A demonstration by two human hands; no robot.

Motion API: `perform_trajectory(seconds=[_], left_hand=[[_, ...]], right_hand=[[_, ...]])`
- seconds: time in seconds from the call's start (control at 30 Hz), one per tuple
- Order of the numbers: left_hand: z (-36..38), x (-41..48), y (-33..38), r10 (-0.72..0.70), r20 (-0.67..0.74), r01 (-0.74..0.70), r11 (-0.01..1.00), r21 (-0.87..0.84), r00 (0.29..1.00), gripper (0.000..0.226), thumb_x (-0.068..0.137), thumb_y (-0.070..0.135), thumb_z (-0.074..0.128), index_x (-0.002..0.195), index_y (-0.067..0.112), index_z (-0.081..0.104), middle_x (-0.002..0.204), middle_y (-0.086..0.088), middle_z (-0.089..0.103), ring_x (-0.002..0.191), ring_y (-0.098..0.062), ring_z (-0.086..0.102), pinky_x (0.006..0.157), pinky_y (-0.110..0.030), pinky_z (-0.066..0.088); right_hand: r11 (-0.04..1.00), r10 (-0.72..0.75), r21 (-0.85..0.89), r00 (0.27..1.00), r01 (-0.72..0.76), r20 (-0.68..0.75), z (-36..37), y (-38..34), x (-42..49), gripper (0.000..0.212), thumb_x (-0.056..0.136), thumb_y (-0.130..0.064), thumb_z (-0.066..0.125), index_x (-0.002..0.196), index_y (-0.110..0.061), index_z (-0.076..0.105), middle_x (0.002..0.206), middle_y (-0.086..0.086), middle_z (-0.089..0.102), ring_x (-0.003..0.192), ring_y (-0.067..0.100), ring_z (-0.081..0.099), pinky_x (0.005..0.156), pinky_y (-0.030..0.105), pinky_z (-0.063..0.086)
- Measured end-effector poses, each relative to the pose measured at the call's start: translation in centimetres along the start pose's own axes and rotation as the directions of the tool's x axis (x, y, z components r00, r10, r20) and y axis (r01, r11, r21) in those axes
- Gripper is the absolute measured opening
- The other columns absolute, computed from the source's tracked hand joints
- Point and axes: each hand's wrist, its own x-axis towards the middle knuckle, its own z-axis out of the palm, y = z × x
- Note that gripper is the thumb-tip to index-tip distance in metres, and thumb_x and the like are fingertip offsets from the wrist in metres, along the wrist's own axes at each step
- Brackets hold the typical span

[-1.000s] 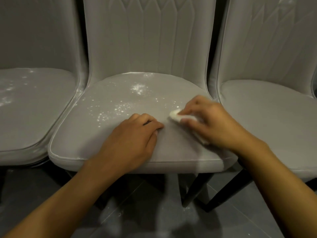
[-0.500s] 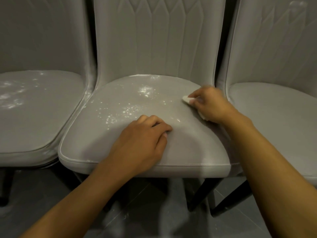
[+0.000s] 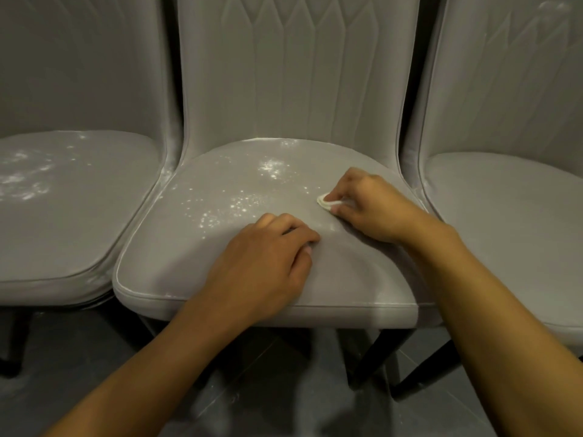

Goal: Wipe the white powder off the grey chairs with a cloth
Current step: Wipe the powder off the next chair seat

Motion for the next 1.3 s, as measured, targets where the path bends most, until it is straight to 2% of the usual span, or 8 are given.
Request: perform_trajectory(seconds=[0.13, 0.33, 0.53, 0.7, 0.9, 1.07, 1.17, 1.3], left_hand=[[0.0, 0.0, -0.1, 0.005, 0.011, -0.006, 1.000, 0.012, 1.000, 0.040, 0.098, 0.041, 0.038, 0.127, 0.034, 0.064, 0.123, 0.015, 0.060, 0.105, -0.008, 0.052, 0.087, -0.034, 0.051], [0.0, -0.1, 0.1, 0.003, -0.002, -0.003, 1.000, -0.003, 1.000, 0.038, 0.097, 0.040, 0.038, 0.123, 0.033, 0.066, 0.121, 0.015, 0.061, 0.107, -0.010, 0.053, 0.090, -0.034, 0.049], [-0.1, 0.0, 0.2, 0.022, -0.025, -0.022, 1.000, 0.015, 0.999, 0.021, 0.096, 0.034, 0.046, 0.107, 0.029, 0.063, 0.106, 0.009, 0.061, 0.096, -0.014, 0.053, 0.078, -0.032, 0.045], [0.0, -0.2, 0.2, 0.013, -0.042, -0.013, 1.000, 0.011, 0.999, 0.009, 0.098, 0.028, 0.051, 0.100, 0.026, 0.059, 0.099, 0.009, 0.059, 0.092, -0.015, 0.051, 0.077, -0.034, 0.045], [0.1, -0.2, 0.1, 0.018, -0.021, -0.018, 1.000, 0.019, 1.000, 0.014, 0.097, 0.032, 0.046, 0.100, 0.027, 0.058, 0.100, 0.011, 0.059, 0.093, -0.014, 0.052, 0.079, -0.035, 0.047], [0.2, -0.2, 0.1, 0.015, -0.016, -0.014, 1.000, 0.022, 1.000, 0.013, 0.098, 0.030, 0.047, 0.103, 0.027, 0.059, 0.103, 0.010, 0.060, 0.096, -0.015, 0.053, 0.083, -0.036, 0.046], [0.2, -0.2, 0.1, 0.020, -0.009, -0.020, 1.000, 0.020, 1.000, 0.013, 0.098, 0.030, 0.048, 0.104, 0.027, 0.059, 0.104, 0.010, 0.060, 0.097, -0.014, 0.052, 0.083, -0.034, 0.046], [0.3, 0.0, 0.1, 0.017, -0.010, -0.017, 0.999, 0.034, 1.000, 0.014, 0.096, 0.032, 0.046, 0.102, 0.028, 0.059, 0.103, 0.010, 0.060, 0.096, -0.015, 0.052, 0.082, -0.035, 0.045]], right_hand=[[0.968, -0.103, 0.245, 0.974, 0.052, 0.202, -1.4, -1.0, -3.0, 0.020, 0.092, -0.031, 0.069, 0.111, -0.029, 0.076, 0.110, -0.015, 0.061, 0.103, 0.002, 0.059, 0.096, 0.017, 0.046], [0.983, 0.176, -0.026, 0.975, -0.181, -0.137, -0.8, 0.2, -4.0, 0.030, 0.097, -0.039, 0.059, 0.121, -0.025, 0.071, 0.121, 0.003, 0.057, 0.108, 0.024, 0.059, 0.097, 0.042, 0.048], [0.972, -0.104, 0.232, 0.968, 0.050, 0.230, -1.7, -2.1, -5.7, 0.024, 0.094, -0.033, 0.065, 0.117, -0.035, 0.072, 0.113, -0.017, 0.058, 0.107, 0.002, 0.056, 0.098, 0.022, 0.044], [0.992, 0.126, 0.009, 0.986, -0.125, -0.110, -1.7, -0.1, -5.8, 0.029, 0.097, -0.039, 0.059, 0.120, -0.026, 0.071, 0.117, -0.004, 0.056, 0.105, 0.017, 0.058, 0.096, 0.036, 0.048], [0.943, -0.178, 0.322, 0.943, 0.082, 0.282, -2.4, -1.7, -8.0, 0.023, 0.092, -0.029, 0.069, 0.114, -0.035, 0.074, 0.110, -0.018, 0.061, 0.106, 0.003, 0.060, 0.097, 0.022, 0.047], [0.975, -0.006, 0.221, 1.000, 0.008, -0.007, -2.2, -0.2, -7.6, 0.022, 0.091, -0.033, 0.069, 0.113, -0.034, 0.072, 0.112, -0.014, 0.061, 0.105, 0.004, 0.058, 0.100, 0.036, 0.049], [0.973, -0.093, 0.216, 0.994, 0.079, 0.055, -1.5, -0.2, -8.1, 0.021, 0.088, -0.033, 0.072, 0.109, -0.034, 0.073, 0.110, -0.016, 0.059, 0.104, 0.005, 0.059, 0.098, 0.037, 0.049], [0.859, -0.349, 0.459, 0.915, 0.226, 0.203, -1.4, -2.3, -9.1, 0.021, 0.085, -0.016, 0.078, 0.105, -0.023, 0.078, 0.107, -0.008, 0.063, 0.104, 0.013, 0.063, 0.092, 0.021, 0.046]])
